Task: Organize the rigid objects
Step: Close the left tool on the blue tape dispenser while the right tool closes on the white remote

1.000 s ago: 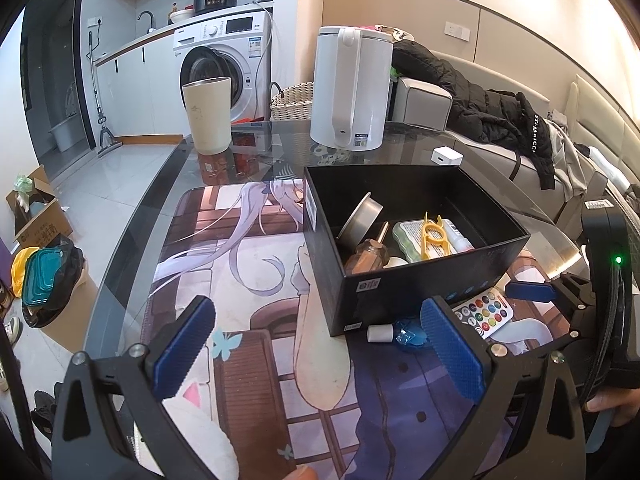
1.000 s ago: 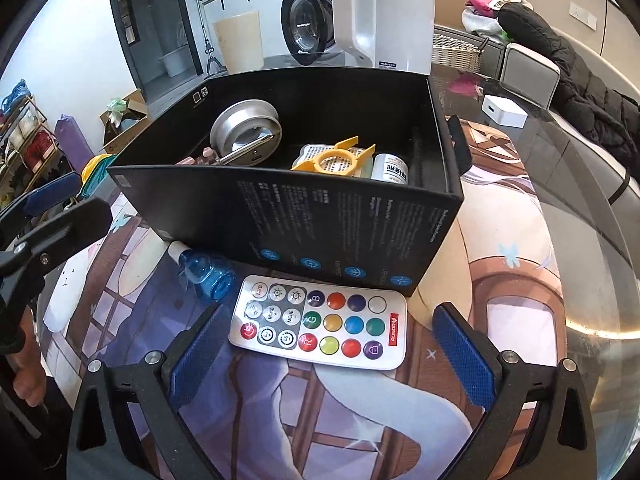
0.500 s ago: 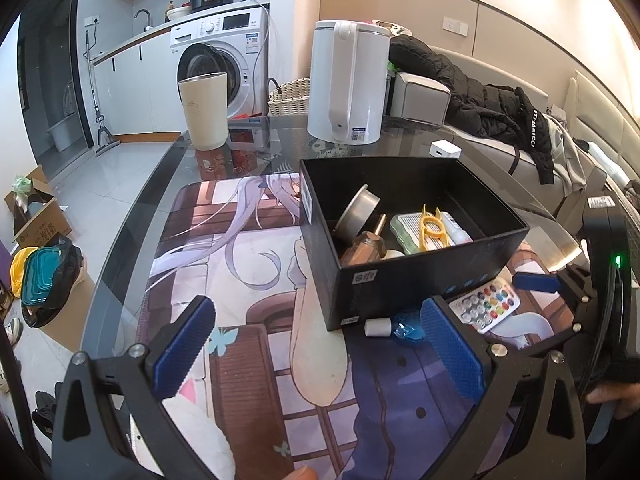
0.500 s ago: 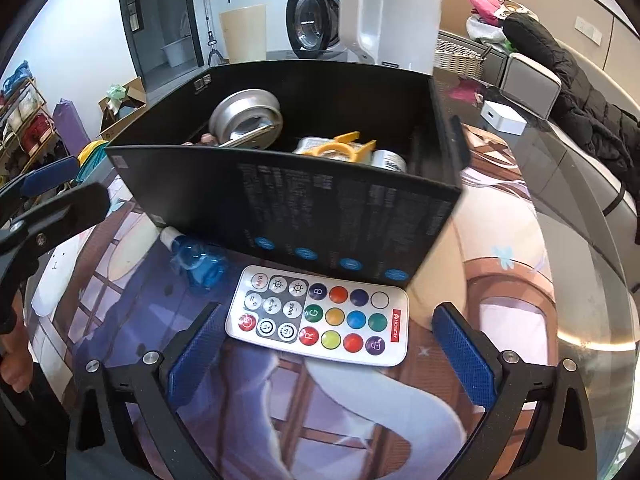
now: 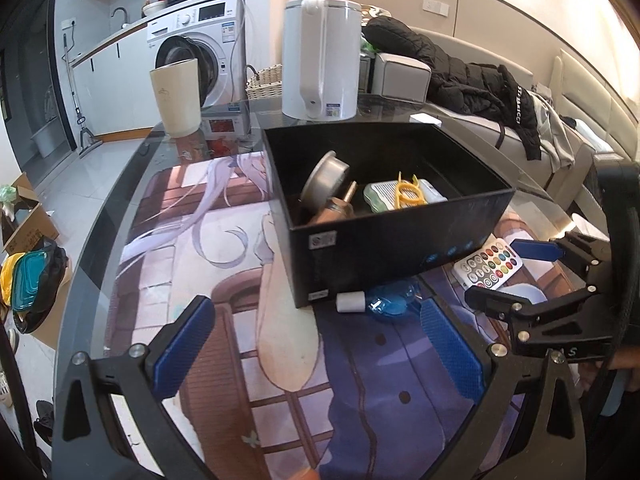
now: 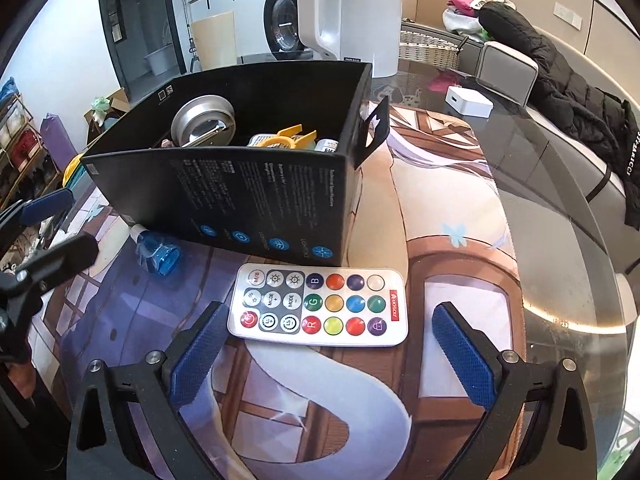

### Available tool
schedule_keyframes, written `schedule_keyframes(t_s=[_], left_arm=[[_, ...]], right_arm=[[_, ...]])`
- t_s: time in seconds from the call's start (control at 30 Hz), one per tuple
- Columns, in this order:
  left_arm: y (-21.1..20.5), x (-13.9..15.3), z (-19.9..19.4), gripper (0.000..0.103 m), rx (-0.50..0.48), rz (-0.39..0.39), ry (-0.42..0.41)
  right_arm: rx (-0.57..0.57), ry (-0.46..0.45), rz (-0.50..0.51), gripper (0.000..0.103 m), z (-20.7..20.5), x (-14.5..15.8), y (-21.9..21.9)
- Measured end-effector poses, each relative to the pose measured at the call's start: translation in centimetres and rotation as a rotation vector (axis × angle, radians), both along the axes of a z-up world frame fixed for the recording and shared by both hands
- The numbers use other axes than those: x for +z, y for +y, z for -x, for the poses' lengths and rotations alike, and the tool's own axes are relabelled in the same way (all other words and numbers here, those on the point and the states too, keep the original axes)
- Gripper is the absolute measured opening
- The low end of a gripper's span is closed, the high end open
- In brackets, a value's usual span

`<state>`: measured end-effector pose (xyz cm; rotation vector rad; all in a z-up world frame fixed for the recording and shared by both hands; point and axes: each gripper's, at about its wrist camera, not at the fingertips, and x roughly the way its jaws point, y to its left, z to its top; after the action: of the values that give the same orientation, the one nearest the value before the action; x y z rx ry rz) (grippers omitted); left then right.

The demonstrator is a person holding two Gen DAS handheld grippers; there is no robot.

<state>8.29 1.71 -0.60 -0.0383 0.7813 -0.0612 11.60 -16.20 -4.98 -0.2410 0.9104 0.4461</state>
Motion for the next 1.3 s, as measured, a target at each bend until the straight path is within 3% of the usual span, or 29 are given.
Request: schedule_keyframes(t_s=[0.37, 0.77, 0.87, 0.97, 1.03, 1.1, 1.3], left_arm=[[-0.5, -0.7, -0.9, 0.103, -0.024, 0.054, 0.045], [-2.6, -2.1, -2.2, 0.1, -0.048, 0.022, 0.101], [-2.9, -2.4, -2.6, 0.089, -0.043, 0.016, 0.121], [-3.1, -2.4, -2.7, 0.085, -0.033, 0.0, 0.115], [-2.9, -2.4, -2.6, 0.075, -0.021, -0.011, 0.107], [-2.5, -2.3, -2.4, 0.055, -0.007, -0.026, 0.094], [-1.4, -2.4, -1.7, 0.056, -0.007, 0.0, 0.087]], right_arm=[[0.007, -0.027, -0.04, 0.088, 0.9, 1.2, -0.7], [-0.009, -0.043, -0.053, 0.088, 0.7, 1.6, -1.6], [-0.012, -0.045, -0.058, 0.088, 0.7, 1.7, -1.7], [-0.011, -0.046, -0.061, 0.088, 0.6, 1.8, -1.8], [-0.009, -0.046, -0.061, 0.088, 0.6, 1.8, -1.7], [-0.007, -0.048, -0.06, 0.088, 0.6, 1.8, -1.7], [-0.001, -0.058, -0.062, 0.088, 0.8, 1.9, -1.3]])
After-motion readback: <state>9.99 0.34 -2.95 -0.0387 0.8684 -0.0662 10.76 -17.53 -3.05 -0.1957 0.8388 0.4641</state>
